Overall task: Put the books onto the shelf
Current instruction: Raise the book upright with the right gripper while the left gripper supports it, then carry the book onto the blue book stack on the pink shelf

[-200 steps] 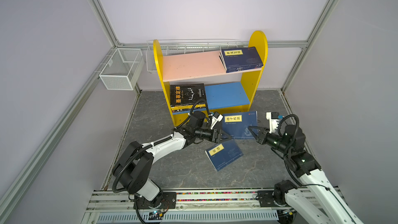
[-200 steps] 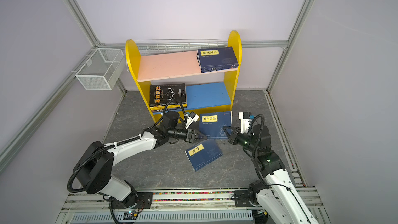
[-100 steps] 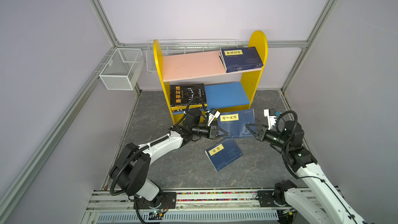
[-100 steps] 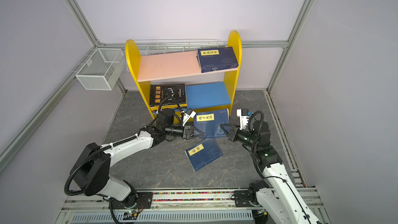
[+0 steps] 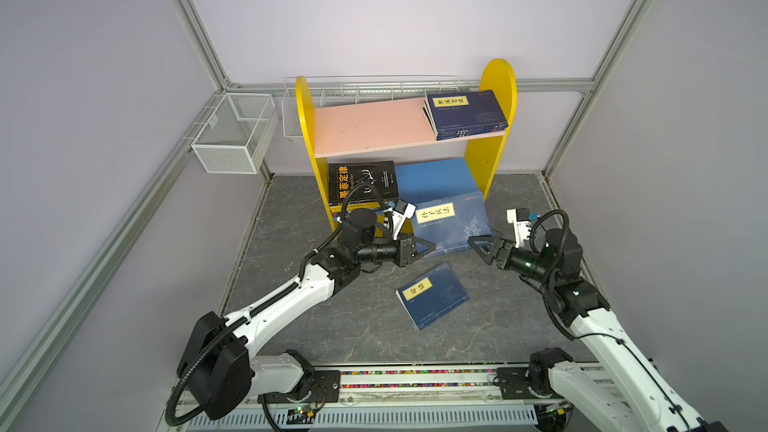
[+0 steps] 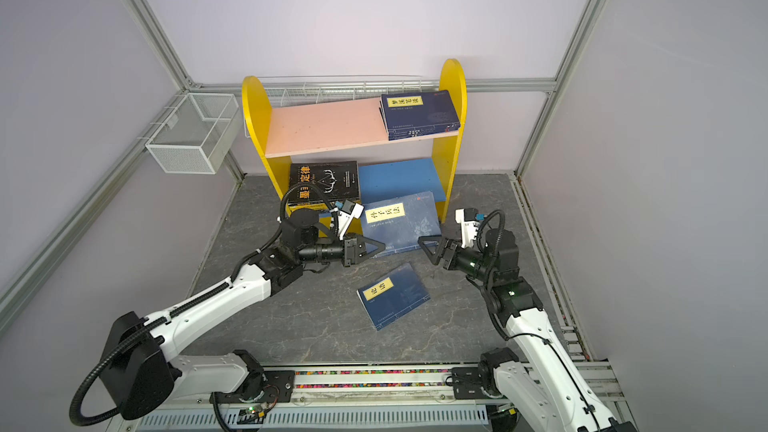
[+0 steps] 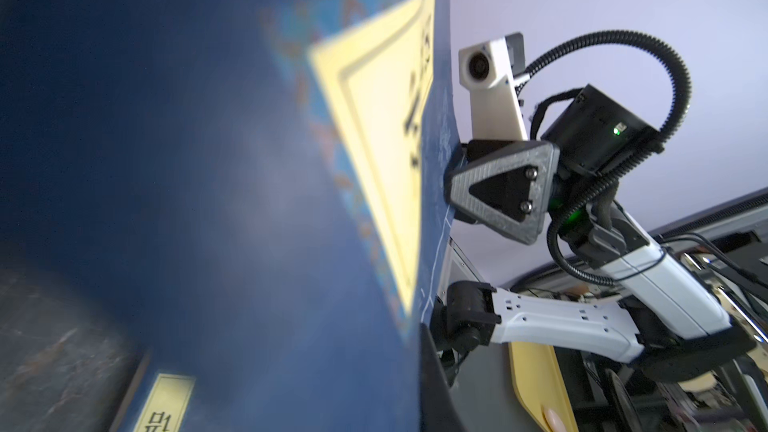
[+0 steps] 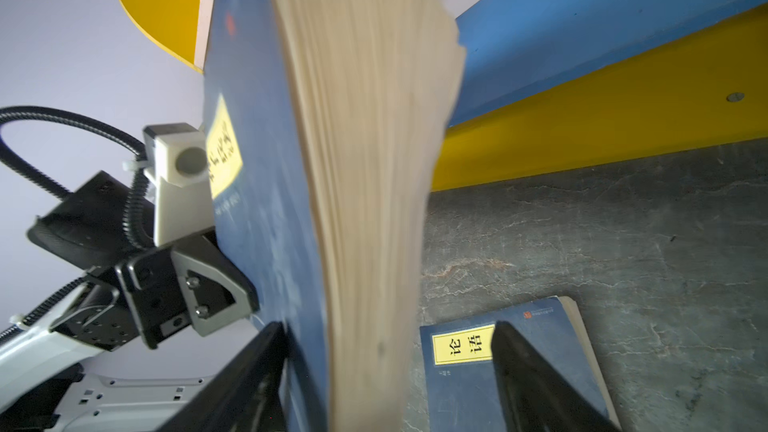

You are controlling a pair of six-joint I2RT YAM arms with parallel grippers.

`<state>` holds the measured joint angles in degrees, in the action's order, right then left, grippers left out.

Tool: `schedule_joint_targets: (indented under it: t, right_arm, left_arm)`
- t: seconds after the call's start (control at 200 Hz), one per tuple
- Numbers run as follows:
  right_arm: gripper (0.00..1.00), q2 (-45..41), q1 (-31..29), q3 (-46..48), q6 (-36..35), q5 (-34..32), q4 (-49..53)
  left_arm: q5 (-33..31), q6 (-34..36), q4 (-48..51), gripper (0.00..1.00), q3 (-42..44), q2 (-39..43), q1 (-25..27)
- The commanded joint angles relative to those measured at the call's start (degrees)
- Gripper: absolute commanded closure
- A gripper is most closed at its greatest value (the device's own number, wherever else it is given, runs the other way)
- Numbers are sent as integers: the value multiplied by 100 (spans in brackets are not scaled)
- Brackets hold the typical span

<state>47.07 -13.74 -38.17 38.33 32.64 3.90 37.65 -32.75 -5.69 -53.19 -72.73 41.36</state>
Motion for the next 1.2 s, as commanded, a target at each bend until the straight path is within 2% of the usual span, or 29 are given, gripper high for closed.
schedule_joint_targets:
  t: [0.0, 0.105, 0.385, 0.5, 0.665, 0.77, 0.955, 1.095, 1.13, 1.195]
  right_arm:
    - [15, -11, -25, -136, 37, -194, 179]
    - [15, -62, -24, -249, 183, -167, 58]
    - [16, -216, -124, -442, 606, 87, -652]
    - [19, -40, -383, -754, 659, 205, -966]
    - [23, 436, -867, -1165, 624, -42, -1281]
    - [32, 832, -1019, -1372, 764, -133, -1628]
    - [62, 1214, -1181, -1342, 1200, -390, -2624]
    - [81, 1230, -1386, -1497, 1080, -539, -2581]
    - [84, 1202, -1419, -1546, 1018, -595, -2507]
    - [88, 1144, -1426, -1628, 919, -715, -2344]
  left_arm:
    - [-730, -51, -751, 100, -19, 406, -14]
    - [-930, -112, -889, 100, 10, 536, -14]
    - [-900, -292, -1187, 100, -38, 600, -25]
    - [-857, -394, -1319, 100, 10, 653, -24]
    - [-740, -516, -1506, 100, 144, 716, -19]
    - [-625, -665, -1692, 100, 236, 741, -17]
    - [-493, -760, -1840, 100, 307, 717, -14]
    - [-554, -772, -1770, 100, 295, 718, -14]
    - [-616, -742, -1651, 91, 246, 723, -14]
    - [-780, -648, -1438, 62, 189, 788, -14]
